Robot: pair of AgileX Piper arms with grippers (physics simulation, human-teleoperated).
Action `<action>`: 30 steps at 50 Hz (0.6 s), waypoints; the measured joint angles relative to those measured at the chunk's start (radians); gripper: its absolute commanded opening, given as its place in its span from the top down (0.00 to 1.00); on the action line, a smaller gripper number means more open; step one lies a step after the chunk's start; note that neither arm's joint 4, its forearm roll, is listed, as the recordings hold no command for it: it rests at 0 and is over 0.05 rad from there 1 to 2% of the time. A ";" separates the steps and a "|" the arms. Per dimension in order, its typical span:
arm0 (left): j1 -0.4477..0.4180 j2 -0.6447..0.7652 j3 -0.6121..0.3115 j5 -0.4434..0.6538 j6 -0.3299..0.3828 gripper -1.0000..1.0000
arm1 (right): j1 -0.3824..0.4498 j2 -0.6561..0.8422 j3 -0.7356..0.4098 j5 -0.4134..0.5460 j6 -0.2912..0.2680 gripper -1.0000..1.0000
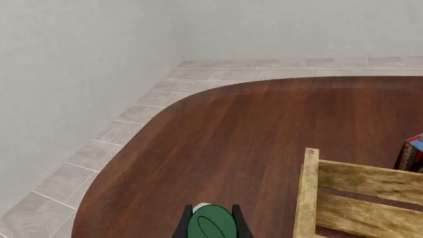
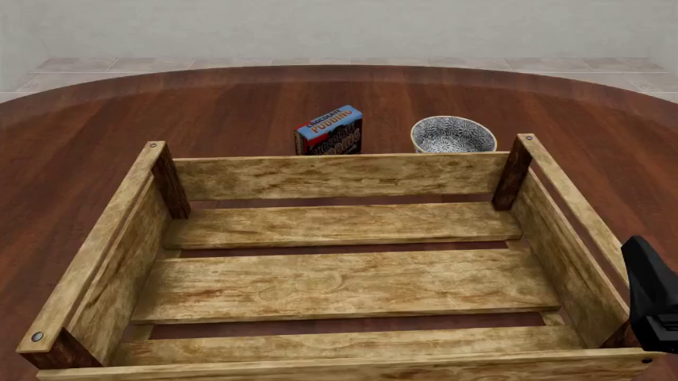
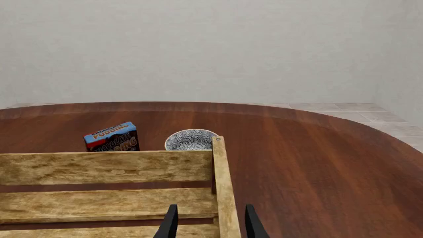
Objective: Pick up the salad dressing and put it in the tray.
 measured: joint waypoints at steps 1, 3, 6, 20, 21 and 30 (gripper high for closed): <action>-0.009 0.007 -0.008 -0.004 0.000 1.00 | 0.000 0.000 0.000 0.000 0.000 0.00; -0.029 0.022 -0.025 -0.014 -0.001 1.00 | 0.000 0.000 0.000 0.000 0.000 0.00; -0.062 0.044 -0.048 -0.032 -0.003 1.00 | 0.000 0.000 0.000 0.000 0.000 0.00; -0.248 0.178 -0.122 -0.130 0.032 1.00 | 0.000 0.000 0.000 0.000 0.000 0.00; -0.262 0.188 -0.127 -0.137 0.035 1.00 | 0.000 0.000 0.000 0.000 0.000 0.00; -0.396 0.286 -0.169 -0.202 0.045 1.00 | 0.000 0.000 0.000 0.000 0.000 0.00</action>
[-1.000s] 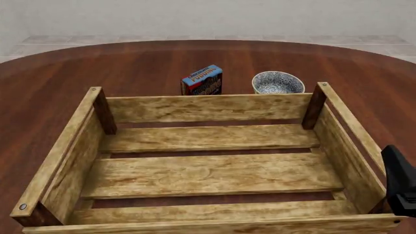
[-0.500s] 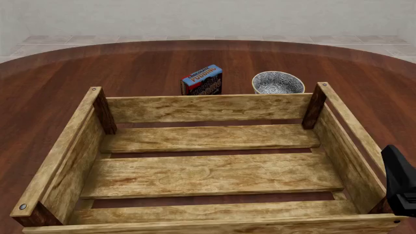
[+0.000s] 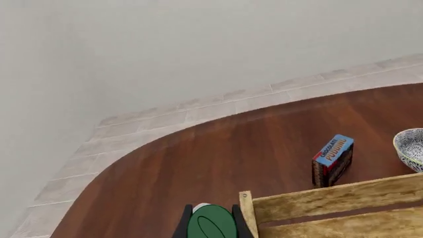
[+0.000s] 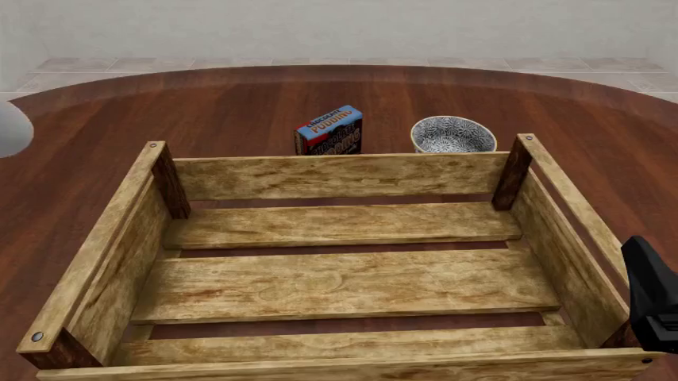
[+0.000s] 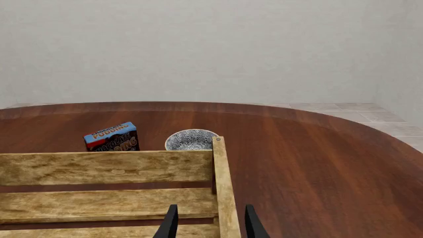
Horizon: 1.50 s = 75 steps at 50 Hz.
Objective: Pick up the salad dressing and put it in the tray.
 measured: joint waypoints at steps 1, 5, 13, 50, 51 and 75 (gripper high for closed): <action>-0.012 0.010 -0.006 -0.005 -0.002 1.00 | 0.000 0.000 0.000 0.000 0.000 0.00; -0.064 0.052 -0.035 -0.022 -0.016 1.00 | 0.000 0.000 0.000 0.000 0.000 0.00; -0.157 0.134 -0.094 -0.050 -0.027 1.00 | 0.000 0.000 0.000 0.000 0.000 0.00; -0.520 0.461 -0.257 -0.075 -0.128 1.00 | 0.000 0.000 0.000 0.000 0.000 0.00; -0.530 0.467 -0.258 -0.076 -0.132 1.00 | 0.000 0.000 0.000 0.000 0.000 0.00; -0.669 0.566 -0.190 -0.158 -0.162 1.00 | 0.000 0.000 0.000 0.000 0.000 0.00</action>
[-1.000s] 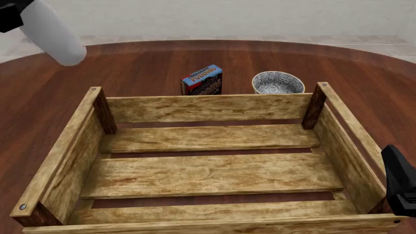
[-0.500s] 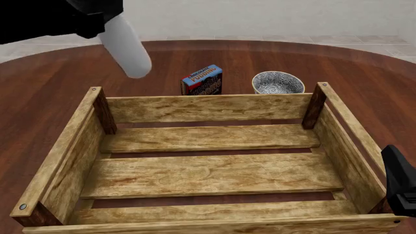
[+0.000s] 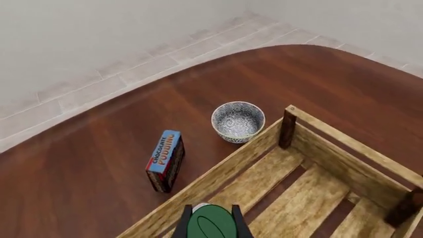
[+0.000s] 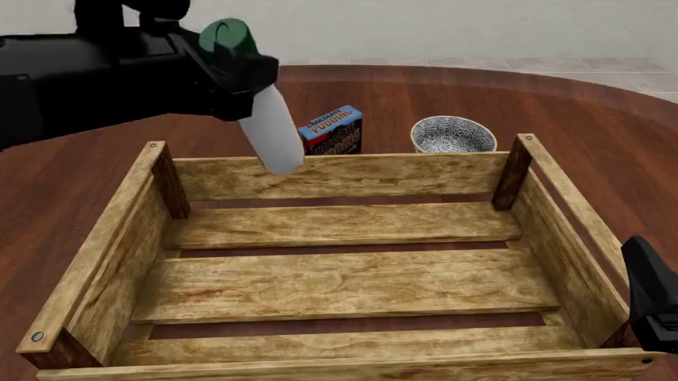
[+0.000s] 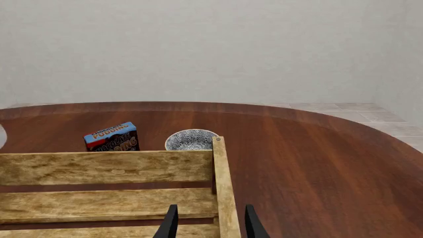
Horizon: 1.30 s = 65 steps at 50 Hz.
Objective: Pick up the salad dressing and put it in the tray.
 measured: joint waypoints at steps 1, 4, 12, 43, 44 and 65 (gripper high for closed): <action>-0.005 0.006 0.005 -0.006 0.000 1.00 | 0.000 0.000 0.000 0.000 0.000 0.00; -0.017 0.021 0.017 -0.022 -0.001 1.00 | 0.000 0.000 0.000 0.000 0.000 0.00; -0.056 0.073 0.043 -0.068 -0.003 1.00 | 0.000 0.000 0.000 0.000 0.000 0.00; -0.149 0.302 0.119 -0.248 -0.045 1.00 | 0.000 0.000 0.000 0.000 0.000 0.00; -0.151 0.308 0.121 -0.252 -0.047 1.00 | 0.000 0.000 0.000 0.000 0.000 0.00; -0.175 0.410 0.144 -0.325 -0.076 1.00 | 0.000 0.000 0.000 0.000 0.000 0.00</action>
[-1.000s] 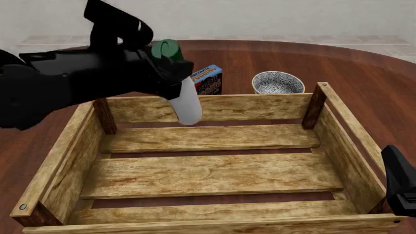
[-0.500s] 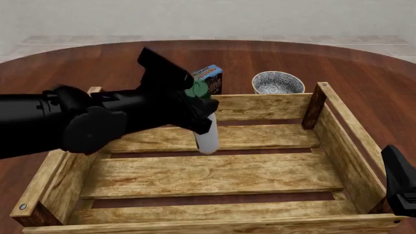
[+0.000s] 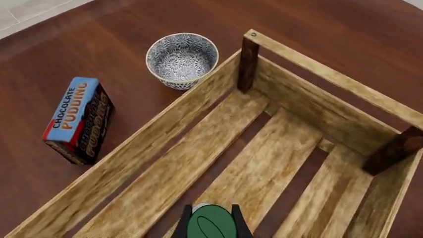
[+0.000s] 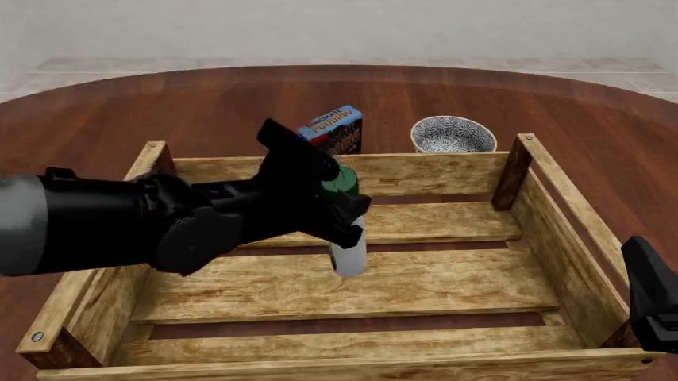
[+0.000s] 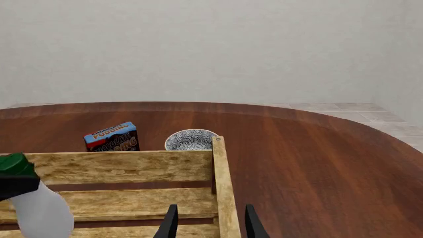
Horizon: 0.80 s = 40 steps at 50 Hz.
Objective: Pick up the salad dressing and put it in the tray.
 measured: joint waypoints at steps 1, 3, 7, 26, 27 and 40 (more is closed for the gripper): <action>0.000 0.005 0.001 -0.004 -0.001 1.00 | 0.000 0.000 0.000 0.000 0.000 0.00; -0.001 0.016 0.002 -0.010 -0.004 1.00 | 0.000 0.000 0.000 0.000 0.000 0.00; -0.002 0.037 0.004 -0.024 -0.010 1.00 | 0.000 0.000 0.000 0.000 0.000 0.00; -0.015 0.116 0.012 -0.071 -0.043 1.00 | 0.000 0.000 0.000 0.000 0.000 0.00; -0.015 0.117 0.013 -0.072 -0.044 1.00 | 0.000 0.000 0.000 0.000 0.000 0.00; -0.016 0.135 0.021 -0.088 -0.054 1.00 | 0.000 0.000 0.000 0.000 0.000 0.00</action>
